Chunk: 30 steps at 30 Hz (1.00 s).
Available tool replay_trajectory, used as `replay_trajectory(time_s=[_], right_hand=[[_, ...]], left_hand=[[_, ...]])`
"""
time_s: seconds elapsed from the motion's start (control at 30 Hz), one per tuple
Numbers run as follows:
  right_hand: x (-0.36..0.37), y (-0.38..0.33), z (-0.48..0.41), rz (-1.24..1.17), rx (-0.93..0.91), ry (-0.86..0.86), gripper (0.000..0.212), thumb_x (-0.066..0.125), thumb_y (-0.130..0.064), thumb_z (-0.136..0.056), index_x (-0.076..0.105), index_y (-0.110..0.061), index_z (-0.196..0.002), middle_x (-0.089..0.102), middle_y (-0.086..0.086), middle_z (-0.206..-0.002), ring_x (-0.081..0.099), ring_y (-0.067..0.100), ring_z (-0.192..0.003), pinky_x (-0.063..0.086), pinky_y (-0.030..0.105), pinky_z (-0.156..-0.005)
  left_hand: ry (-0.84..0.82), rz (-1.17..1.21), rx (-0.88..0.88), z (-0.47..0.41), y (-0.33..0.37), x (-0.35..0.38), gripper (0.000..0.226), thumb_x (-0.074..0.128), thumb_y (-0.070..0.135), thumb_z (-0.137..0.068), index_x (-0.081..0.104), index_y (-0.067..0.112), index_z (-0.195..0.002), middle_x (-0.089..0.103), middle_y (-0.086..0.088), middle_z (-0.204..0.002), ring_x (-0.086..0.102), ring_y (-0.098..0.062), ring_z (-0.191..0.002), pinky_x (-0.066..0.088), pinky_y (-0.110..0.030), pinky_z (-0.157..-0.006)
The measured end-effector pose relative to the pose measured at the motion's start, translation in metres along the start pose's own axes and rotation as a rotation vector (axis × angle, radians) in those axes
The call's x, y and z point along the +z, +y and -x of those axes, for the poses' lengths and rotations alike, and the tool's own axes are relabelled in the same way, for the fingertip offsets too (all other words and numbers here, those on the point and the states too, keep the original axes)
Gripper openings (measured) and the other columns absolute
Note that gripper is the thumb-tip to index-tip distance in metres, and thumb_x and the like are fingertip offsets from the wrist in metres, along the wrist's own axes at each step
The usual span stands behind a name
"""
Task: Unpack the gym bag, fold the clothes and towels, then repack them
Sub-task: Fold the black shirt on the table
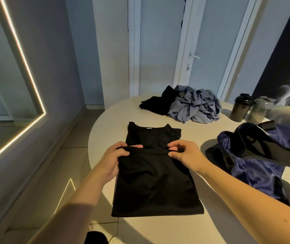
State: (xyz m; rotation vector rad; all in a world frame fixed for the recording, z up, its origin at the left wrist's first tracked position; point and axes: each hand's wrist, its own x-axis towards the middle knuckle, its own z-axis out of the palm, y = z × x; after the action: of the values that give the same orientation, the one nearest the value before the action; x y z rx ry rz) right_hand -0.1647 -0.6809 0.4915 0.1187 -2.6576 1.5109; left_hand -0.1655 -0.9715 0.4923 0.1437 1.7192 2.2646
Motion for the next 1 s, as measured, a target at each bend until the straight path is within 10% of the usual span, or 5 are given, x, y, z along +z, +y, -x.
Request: replay_trajectory(time_s=[0.3, 0.47, 0.77, 1.0], right_hand=[[0.012, 0.005, -0.001, 0.368, -0.042, 0.079, 0.025, 0.069, -0.008, -0.089, 0.071, -0.02, -0.11, 0.067, -0.005, -0.107, 0.06, 0.014, -0.103, 0.043, 0.022, -0.092], [0.019, 0.017, 0.004, 0.654, -0.157, 0.038, 0.033, 0.068, -0.013, -0.09, 0.07, -0.024, -0.121, 0.054, -0.001, -0.136, 0.041, 0.022, -0.128, 0.036, 0.035, -0.107], [0.001, 0.011, -0.048, 0.281, 0.144, 0.256, 0.038, 0.057, 0.0, -0.086, 0.07, -0.01, -0.121, 0.067, 0.008, -0.125, 0.059, 0.024, -0.118, 0.041, 0.024, -0.093], [-0.011, 0.019, -0.15, 0.293, 0.438, 0.146, 0.077, 0.075, -0.032, -0.081, 0.043, -0.005, -0.145, 0.051, 0.018, -0.143, 0.051, 0.039, -0.128, 0.044, 0.047, -0.107]], left_hand=[[0.217, -0.877, 0.208, -0.025, -0.022, -0.006, 0.039, 0.059, 0.0, -0.091, 0.066, 0.035, -0.106, 0.062, 0.013, -0.121, 0.057, -0.006, -0.112, 0.048, -0.027, -0.099], [0.083, -1.377, 0.311, -0.032, -0.034, -0.011, 0.029, 0.056, 0.034, -0.101, 0.063, 0.036, -0.129, 0.05, 0.012, -0.148, 0.034, -0.014, -0.142, 0.028, -0.042, -0.12], [0.223, -1.034, 0.168, -0.075, -0.004, -0.008, 0.033, 0.064, 0.033, -0.097, 0.066, 0.023, -0.128, 0.06, 0.003, -0.136, 0.054, -0.019, -0.129, 0.043, -0.04, -0.111], [0.443, -0.768, -0.12, -0.167, 0.02, -0.003, 0.075, 0.071, 0.039, -0.092, 0.036, 0.007, -0.15, 0.048, -0.015, -0.147, 0.051, -0.035, -0.129, 0.046, -0.039, -0.093]])
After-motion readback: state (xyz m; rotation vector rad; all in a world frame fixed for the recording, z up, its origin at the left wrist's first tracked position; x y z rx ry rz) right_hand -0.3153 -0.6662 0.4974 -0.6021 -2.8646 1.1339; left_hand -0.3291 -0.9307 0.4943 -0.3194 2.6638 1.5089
